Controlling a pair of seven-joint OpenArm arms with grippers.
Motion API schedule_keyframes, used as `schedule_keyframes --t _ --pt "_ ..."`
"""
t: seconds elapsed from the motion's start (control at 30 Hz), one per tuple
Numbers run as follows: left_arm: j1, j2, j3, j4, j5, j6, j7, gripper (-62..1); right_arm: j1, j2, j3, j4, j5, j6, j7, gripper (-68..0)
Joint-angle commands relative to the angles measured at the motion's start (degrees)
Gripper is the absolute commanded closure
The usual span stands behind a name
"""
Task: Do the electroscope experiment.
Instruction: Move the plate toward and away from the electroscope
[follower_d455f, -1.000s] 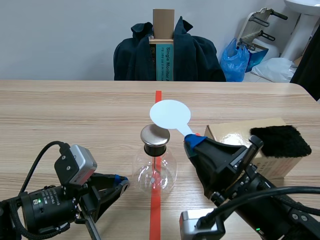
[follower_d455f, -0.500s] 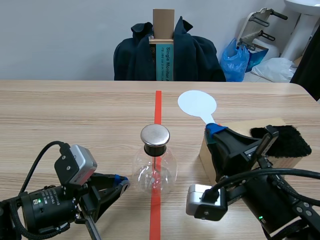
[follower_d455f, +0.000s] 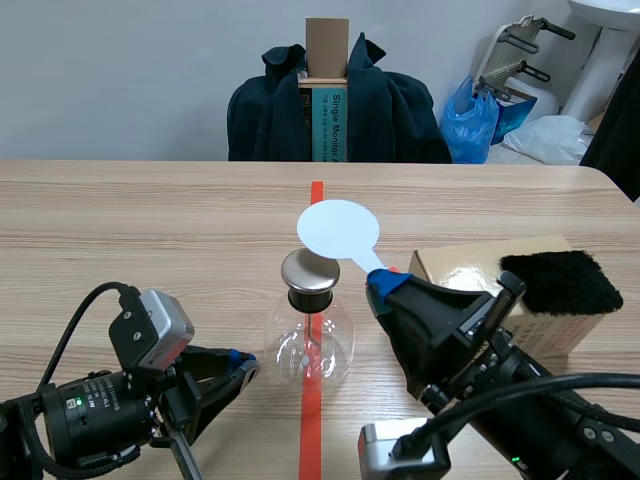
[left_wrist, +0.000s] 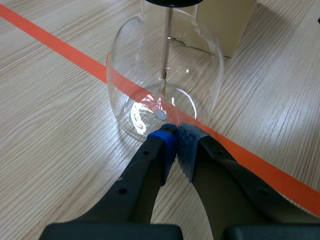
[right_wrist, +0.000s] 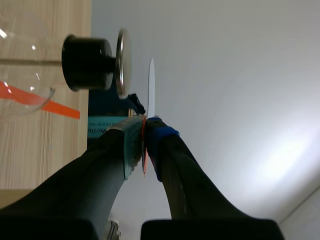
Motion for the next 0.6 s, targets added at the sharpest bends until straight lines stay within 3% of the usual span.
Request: schedule_keyframes --t 0.0,0.23,0.57 --pt "-0.2 0.3 -0.3 0.8 -0.6 -0.1 -1.0 -3.0 0.1 0.4 0.3 1.4 0.4 -0.9 1.3 -0.6" --pt "-0.2 0.3 -0.3 0.8 -0.6 -0.1 -1.0 -3.0 0.1 0.4 0.3 1.4 0.4 -0.9 5.6 -0.6" --pt "-0.2 0.3 -0.3 0.8 -0.6 -0.1 -1.0 -3.0 0.1 0.4 0.3 1.4 0.4 -0.9 6.4 -0.6"
